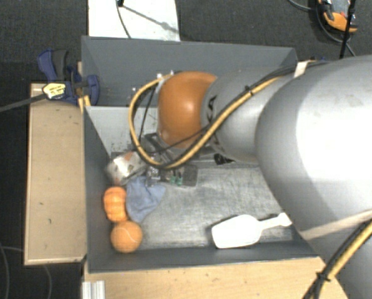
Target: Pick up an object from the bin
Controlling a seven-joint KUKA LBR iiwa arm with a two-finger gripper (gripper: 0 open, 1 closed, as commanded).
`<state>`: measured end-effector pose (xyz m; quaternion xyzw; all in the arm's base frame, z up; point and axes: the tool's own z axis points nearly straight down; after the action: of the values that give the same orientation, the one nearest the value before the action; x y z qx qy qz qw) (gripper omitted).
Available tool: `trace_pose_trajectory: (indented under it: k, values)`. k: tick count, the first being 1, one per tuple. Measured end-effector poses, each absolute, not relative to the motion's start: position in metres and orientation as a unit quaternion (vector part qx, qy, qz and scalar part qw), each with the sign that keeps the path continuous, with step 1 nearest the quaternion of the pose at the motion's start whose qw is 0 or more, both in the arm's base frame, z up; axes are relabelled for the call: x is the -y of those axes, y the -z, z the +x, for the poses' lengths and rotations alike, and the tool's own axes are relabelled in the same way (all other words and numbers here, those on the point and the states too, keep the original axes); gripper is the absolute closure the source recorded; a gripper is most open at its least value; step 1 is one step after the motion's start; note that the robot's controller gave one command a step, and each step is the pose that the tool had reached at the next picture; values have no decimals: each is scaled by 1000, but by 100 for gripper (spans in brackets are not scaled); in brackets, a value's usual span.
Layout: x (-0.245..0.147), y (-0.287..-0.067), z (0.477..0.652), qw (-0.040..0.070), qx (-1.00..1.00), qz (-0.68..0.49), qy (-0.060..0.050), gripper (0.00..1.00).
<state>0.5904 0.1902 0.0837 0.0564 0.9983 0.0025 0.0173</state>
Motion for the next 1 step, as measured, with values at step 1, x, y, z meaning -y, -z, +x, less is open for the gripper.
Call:
trace_pose_trajectory:
  k: [1]
  values:
    - [-192, -122, 581, 0, -999, 52, 1, 100]
